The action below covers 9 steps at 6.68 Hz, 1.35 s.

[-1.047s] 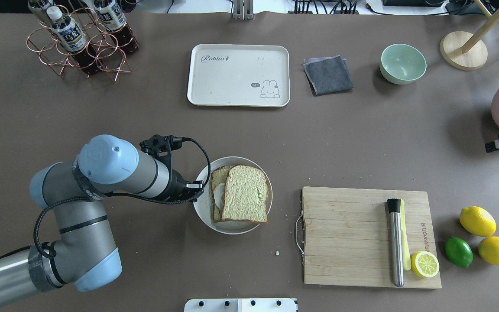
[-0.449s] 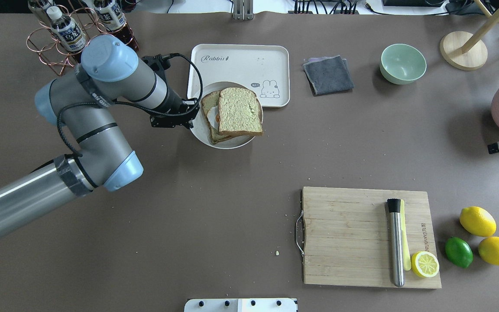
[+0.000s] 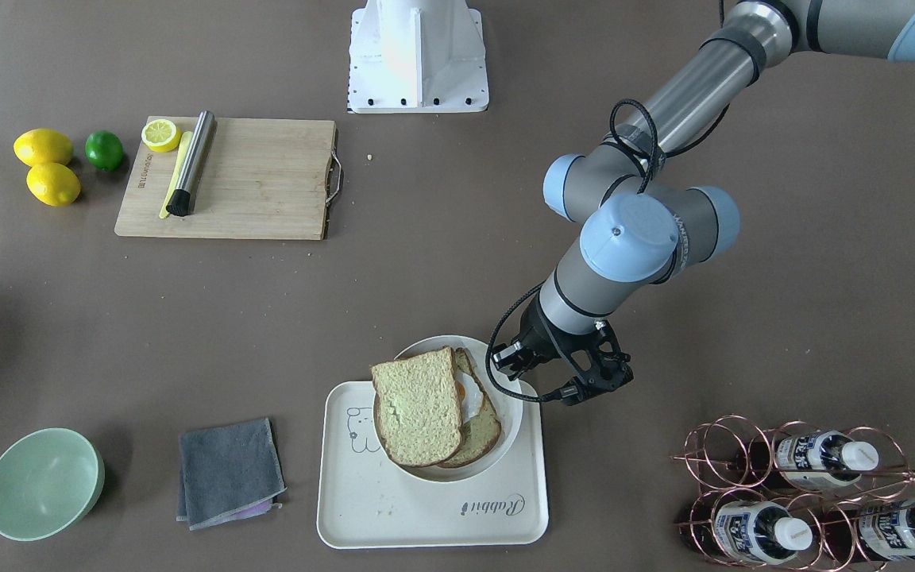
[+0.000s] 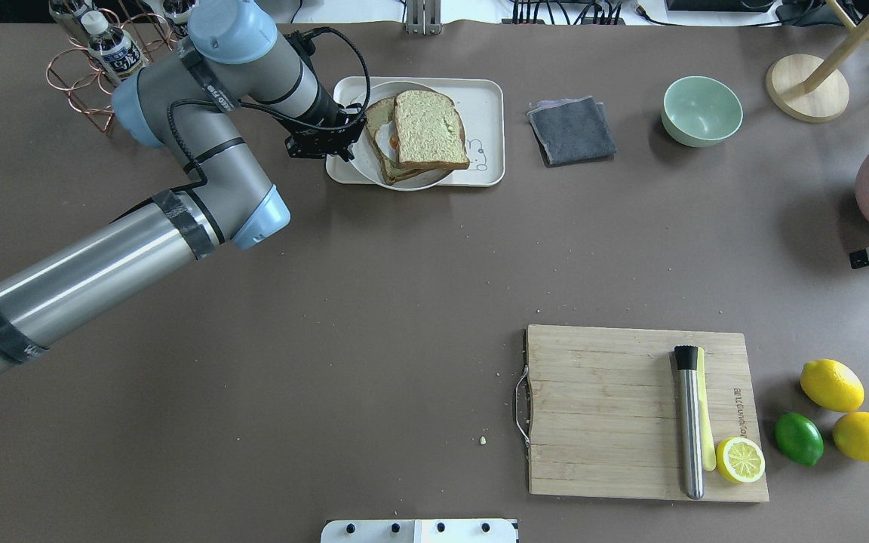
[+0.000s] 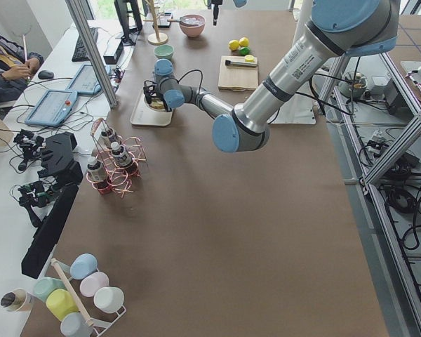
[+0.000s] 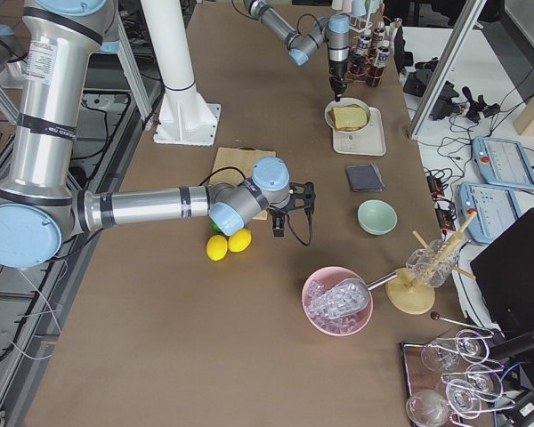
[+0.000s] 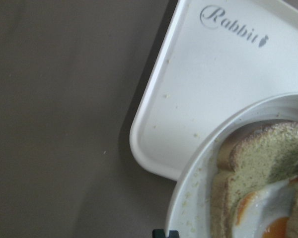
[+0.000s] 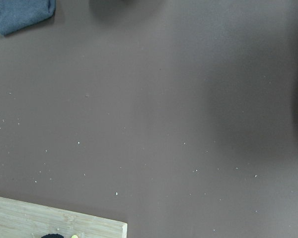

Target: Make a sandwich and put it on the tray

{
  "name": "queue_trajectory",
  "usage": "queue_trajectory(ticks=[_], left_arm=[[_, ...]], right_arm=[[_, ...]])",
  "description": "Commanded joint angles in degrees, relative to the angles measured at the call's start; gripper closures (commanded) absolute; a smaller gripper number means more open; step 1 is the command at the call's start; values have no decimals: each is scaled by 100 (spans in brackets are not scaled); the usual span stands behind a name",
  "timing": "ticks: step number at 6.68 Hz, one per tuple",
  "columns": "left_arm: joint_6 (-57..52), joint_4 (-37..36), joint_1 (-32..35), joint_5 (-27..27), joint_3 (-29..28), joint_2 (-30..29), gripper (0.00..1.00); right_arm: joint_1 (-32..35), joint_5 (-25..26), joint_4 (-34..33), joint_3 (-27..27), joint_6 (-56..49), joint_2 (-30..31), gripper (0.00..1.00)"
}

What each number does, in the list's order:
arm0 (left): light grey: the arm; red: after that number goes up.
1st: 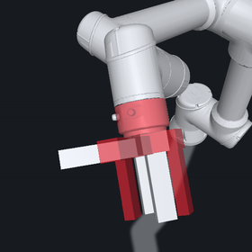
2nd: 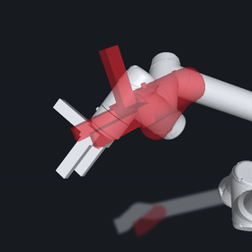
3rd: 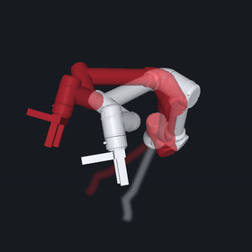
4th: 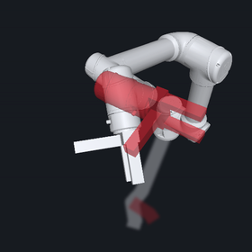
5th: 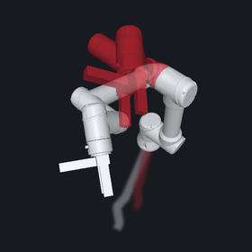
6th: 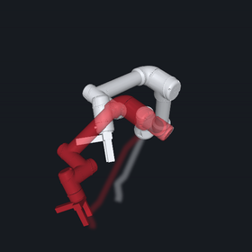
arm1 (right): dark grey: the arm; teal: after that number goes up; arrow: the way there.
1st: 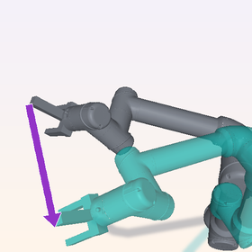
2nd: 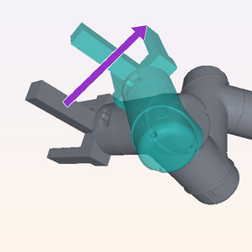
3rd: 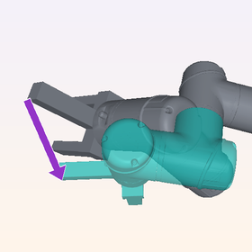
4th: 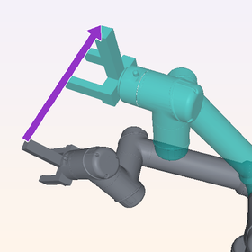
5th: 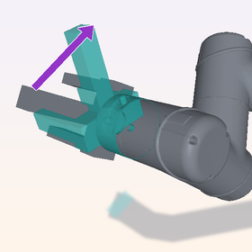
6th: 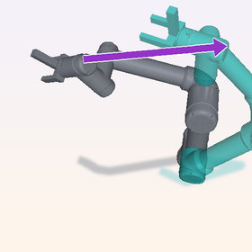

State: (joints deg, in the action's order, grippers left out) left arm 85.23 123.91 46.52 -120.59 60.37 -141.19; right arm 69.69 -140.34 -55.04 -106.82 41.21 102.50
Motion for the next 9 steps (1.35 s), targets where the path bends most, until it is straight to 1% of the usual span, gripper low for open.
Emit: queue_trajectory(ticks=[1,2,3,4,5,6,7,8,9], left_arm=[[196,414,41,105,-710,-366,100],[179,632,59,201,-929,-401,21],[153,686,85,211,-939,-384,2],[126,678,129,168,-792,-340,2],[-13,608,147,141,-59,191,2],[-606,225,234,-164,679,736,2],[-1160,-667,391,-463,1443,1142,2],[-1993,-1441,549,-466,2138,1520,2],[-3210,-2658,890,-474,2911,1811,2]], right_arm=[[-8,6,-16,12,1,-28,0],[1,-2,-16,12,-8,-20,0],[9,-2,-7,-14,1,15,0],[18,-2,-7,-14,1,24,0],[36,-2,-7,-23,-8,33,0],[53,6,11,-23,-8,103,0],[114,6,-15,-23,-17,86,0],[98,67,-16,12,-25,103,0],[141,68,-24,21,-165,156,0]])
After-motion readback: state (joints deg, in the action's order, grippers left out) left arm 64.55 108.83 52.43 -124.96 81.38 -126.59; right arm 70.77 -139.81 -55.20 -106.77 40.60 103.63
